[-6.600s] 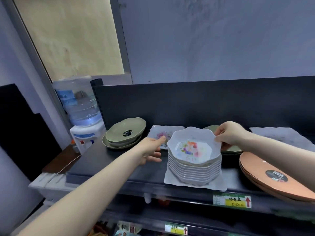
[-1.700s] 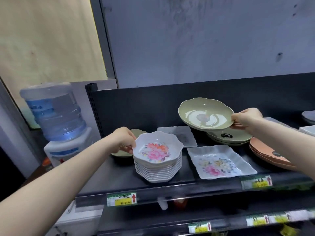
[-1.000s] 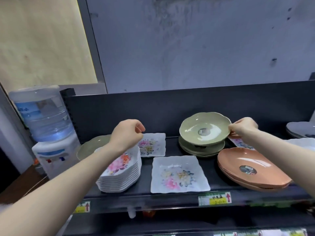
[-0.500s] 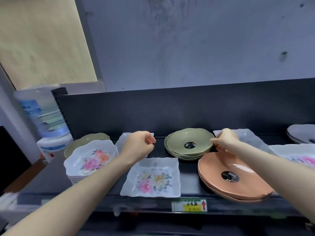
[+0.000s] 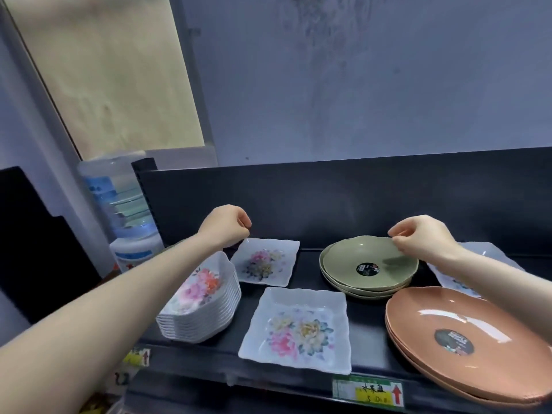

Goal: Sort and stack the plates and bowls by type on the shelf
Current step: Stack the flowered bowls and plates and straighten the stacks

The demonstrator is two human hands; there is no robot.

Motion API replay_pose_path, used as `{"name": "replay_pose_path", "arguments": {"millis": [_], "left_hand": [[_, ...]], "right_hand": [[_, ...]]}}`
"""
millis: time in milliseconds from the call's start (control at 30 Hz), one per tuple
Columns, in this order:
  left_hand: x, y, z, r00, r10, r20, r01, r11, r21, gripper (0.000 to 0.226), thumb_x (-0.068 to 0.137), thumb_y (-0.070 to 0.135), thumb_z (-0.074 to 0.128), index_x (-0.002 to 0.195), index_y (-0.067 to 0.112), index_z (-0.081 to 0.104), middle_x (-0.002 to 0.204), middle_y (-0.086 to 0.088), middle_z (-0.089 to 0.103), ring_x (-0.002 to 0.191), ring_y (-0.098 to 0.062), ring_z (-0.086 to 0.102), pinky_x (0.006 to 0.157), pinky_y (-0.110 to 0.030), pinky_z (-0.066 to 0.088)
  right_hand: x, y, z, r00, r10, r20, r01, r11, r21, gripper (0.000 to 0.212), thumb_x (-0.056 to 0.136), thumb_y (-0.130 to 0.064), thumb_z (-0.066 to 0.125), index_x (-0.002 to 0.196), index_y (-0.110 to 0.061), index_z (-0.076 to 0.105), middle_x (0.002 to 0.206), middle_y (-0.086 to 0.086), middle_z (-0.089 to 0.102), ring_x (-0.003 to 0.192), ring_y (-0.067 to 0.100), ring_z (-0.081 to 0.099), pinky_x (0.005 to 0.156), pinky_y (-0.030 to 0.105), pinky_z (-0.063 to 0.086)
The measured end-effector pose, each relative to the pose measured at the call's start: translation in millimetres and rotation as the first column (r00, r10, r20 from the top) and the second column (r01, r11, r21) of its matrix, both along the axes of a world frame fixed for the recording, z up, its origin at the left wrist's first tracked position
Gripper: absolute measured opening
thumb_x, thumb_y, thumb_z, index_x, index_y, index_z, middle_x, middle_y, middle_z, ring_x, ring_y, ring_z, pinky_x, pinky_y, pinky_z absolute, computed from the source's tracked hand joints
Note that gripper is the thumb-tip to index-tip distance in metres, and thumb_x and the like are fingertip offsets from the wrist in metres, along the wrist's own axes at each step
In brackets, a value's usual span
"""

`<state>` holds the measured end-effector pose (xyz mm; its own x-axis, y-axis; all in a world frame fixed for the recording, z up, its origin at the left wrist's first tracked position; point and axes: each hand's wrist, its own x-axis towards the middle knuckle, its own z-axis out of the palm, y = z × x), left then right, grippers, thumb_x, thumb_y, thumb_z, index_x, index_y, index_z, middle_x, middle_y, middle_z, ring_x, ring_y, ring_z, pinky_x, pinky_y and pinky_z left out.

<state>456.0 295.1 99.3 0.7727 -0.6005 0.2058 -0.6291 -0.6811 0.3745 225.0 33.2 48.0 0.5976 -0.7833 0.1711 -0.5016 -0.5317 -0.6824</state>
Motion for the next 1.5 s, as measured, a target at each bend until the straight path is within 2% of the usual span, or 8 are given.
{"name": "replay_pose_path", "arguments": {"millis": [167,300,500,700,867,967,1233,1500], "left_hand": [[53,3,-3,0.985,0.027,-0.172,-0.014,0.997,0.074,0.026,0.076,0.008,0.063,0.101,0.012,0.070,0.083,-0.002,0.067,0.071,-0.019,0.064,0.063,-0.025,0.053],[91,-6,-20,0.949,0.041,-0.312,0.012,0.986,0.165,0.029,0.079,0.009,0.065,0.109,0.008,0.066,0.074,-0.005,0.065,0.067,-0.019,0.066,0.069,-0.032,0.060],[144,-32,-54,0.929,0.039,-0.367,0.075,0.953,0.292,0.026,0.078,0.011,0.064,0.102,0.002,0.068,0.098,-0.015,0.071,0.081,-0.026,0.073,0.075,-0.035,0.061],[165,-53,-91,0.859,0.044,-0.510,0.178,0.908,0.379,0.006,0.078,0.004,0.062,0.083,0.001,0.062,0.084,-0.015,0.065,0.066,-0.028,0.069,0.071,-0.036,0.059],[168,-62,-102,0.772,0.018,-0.635,0.195,0.945,0.264,0.010,0.085,-0.001,0.063,0.094,-0.005,0.063,0.081,-0.014,0.065,0.065,-0.024,0.067,0.052,-0.028,0.058],[167,-61,-86,0.729,-0.026,-0.684,0.177,0.973,0.151,0.002,0.085,-0.004,0.062,0.086,-0.004,0.063,0.080,-0.015,0.068,0.064,-0.024,0.069,0.051,-0.028,0.058],[138,-54,-24,0.761,-0.098,-0.642,0.051,0.994,-0.093,0.006,0.085,-0.002,0.065,0.089,-0.001,0.061,0.082,-0.017,0.069,0.067,-0.028,0.065,0.045,-0.025,0.057],[70,-66,4,0.735,-0.070,-0.674,-0.084,0.978,-0.193,0.010,0.086,-0.003,0.061,0.096,-0.003,0.064,0.088,-0.020,0.069,0.068,-0.029,0.062,0.039,-0.020,0.053]], "right_hand": [[41,19,5,0.995,0.092,0.024,-0.093,0.994,0.055,0.023,0.078,-0.007,0.058,0.087,-0.022,0.073,0.078,-0.002,0.073,0.075,0.019,0.068,0.082,0.035,0.056],[62,22,3,0.996,0.086,0.025,-0.087,0.994,0.059,0.022,0.079,-0.006,0.058,0.086,-0.021,0.073,0.076,0.000,0.074,0.070,0.017,0.069,0.079,0.034,0.057],[79,11,-10,0.999,0.015,-0.028,-0.013,0.999,0.049,0.020,0.080,-0.008,0.060,0.084,-0.023,0.072,0.070,-0.002,0.071,0.067,0.017,0.066,0.079,0.034,0.056],[79,0,-14,0.965,-0.067,-0.253,-0.008,0.959,-0.282,0.029,0.081,-0.010,0.055,0.102,-0.021,0.072,0.092,-0.005,0.071,0.091,0.020,0.063,0.073,0.027,0.047],[75,-10,-19,0.920,-0.108,-0.377,-0.042,0.929,-0.367,0.028,0.080,-0.016,0.055,0.103,-0.022,0.070,0.096,-0.005,0.070,0.089,0.023,0.062,0.073,0.033,0.053],[67,-16,-15,0.925,-0.118,-0.362,-0.023,0.932,-0.362,0.032,0.078,-0.012,0.054,0.103,-0.023,0.070,0.097,-0.004,0.071,0.093,0.025,0.063,0.076,0.037,0.055],[-4,-62,11,0.917,-0.225,-0.331,0.091,0.922,-0.376,0.038,0.080,-0.008,0.051,0.110,-0.022,0.070,0.109,-0.003,0.071,0.101,0.026,0.064,0.083,0.036,0.054],[-97,-135,0,0.874,-0.267,-0.406,0.172,0.952,-0.255,0.030,0.076,-0.006,0.058,0.101,-0.011,0.073,0.110,0.004,0.071,0.102,0.027,0.064,0.084,0.035,0.054]]}}
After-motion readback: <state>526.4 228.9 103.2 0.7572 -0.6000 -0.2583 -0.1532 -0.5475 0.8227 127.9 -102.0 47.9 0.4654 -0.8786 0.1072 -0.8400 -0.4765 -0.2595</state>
